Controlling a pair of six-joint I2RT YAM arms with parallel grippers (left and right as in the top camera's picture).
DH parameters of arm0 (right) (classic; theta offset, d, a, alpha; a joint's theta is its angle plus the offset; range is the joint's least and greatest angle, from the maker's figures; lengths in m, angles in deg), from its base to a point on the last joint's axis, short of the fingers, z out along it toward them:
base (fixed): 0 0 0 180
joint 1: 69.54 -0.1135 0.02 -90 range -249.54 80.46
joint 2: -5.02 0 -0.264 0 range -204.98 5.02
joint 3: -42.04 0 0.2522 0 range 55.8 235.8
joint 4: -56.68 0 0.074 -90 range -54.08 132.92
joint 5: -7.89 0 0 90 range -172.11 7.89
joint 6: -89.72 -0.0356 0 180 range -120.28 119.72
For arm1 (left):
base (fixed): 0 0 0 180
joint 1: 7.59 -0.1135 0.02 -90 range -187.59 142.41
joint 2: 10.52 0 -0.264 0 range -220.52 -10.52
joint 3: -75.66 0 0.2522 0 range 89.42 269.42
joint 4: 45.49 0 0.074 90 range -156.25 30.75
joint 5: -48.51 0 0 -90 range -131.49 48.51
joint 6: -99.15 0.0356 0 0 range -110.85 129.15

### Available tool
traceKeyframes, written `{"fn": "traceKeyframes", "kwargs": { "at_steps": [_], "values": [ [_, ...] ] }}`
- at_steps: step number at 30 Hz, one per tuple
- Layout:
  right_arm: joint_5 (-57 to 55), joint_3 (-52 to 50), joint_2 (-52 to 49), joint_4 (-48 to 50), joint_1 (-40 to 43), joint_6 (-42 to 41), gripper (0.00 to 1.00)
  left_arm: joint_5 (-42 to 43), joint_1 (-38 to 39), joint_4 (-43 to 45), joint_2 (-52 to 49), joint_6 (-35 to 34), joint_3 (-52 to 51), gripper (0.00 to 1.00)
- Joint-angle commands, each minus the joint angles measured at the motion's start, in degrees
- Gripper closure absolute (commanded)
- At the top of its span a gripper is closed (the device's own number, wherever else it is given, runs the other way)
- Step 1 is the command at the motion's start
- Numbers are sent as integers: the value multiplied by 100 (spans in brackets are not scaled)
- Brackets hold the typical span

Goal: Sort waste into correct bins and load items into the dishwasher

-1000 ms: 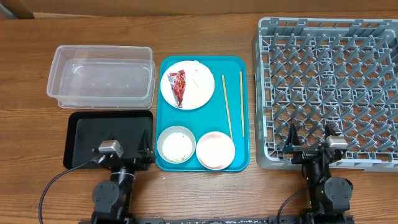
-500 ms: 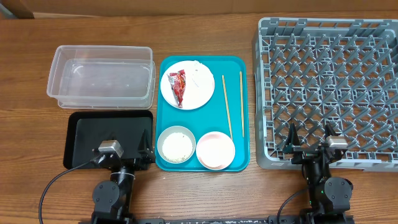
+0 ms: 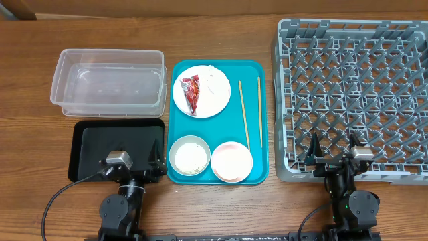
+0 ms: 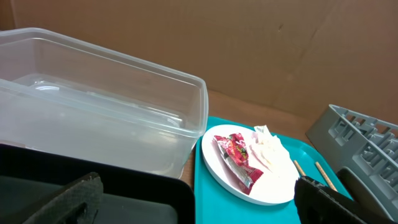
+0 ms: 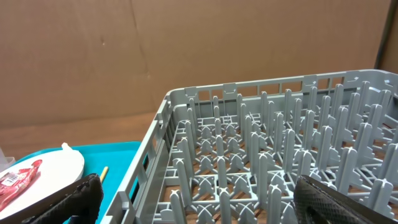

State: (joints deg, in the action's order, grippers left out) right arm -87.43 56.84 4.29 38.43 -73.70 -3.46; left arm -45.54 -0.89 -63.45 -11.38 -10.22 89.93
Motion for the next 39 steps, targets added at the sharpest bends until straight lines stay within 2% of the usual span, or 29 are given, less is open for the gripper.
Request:
{"fn": "traceKeyframes", "kwargs": {
  "at_steps": [1,7,8,13,16,18,23,26,27,34,39],
  "values": [
    [11,-59,57,33,17,0,0,-133,-35,74,50,-37,-24,0],
    [654,-59,55,-20,11,-2,0,876,-31,149,50,-822,-24,0],
    [966,-57,57,15,11,-11,0,1211,-31,149,50,-855,-24,0],
    [2146,0,57,293,11,-28,0,1786,-31,595,50,-848,7,0],
    [2302,461,55,72,11,-459,0,1891,-31,780,50,-737,350,0],
    [2302,1143,33,-448,11,-588,0,1867,-31,511,-26,-470,966,0],
    [2302,2625,-496,-1878,11,-584,0,1823,-31,-935,-925,-216,2492,0],
    [2295,3617,-1182,-2837,11,-575,0,2105,-31,-1871,-1843,107,3574,0],
    [2277,4207,-1694,-3414,11,-575,0,2225,-31,-2494,-2535,254,4332,0],
    [2374,6339,-3687,-5560,11,-588,0,3353,-31,-4583,-4922,256,7040,0],
    [3246,6782,-4214,-6048,11,-586,0,4725,-28,-4603,-5593,-35,7316,0]
  ]
}}
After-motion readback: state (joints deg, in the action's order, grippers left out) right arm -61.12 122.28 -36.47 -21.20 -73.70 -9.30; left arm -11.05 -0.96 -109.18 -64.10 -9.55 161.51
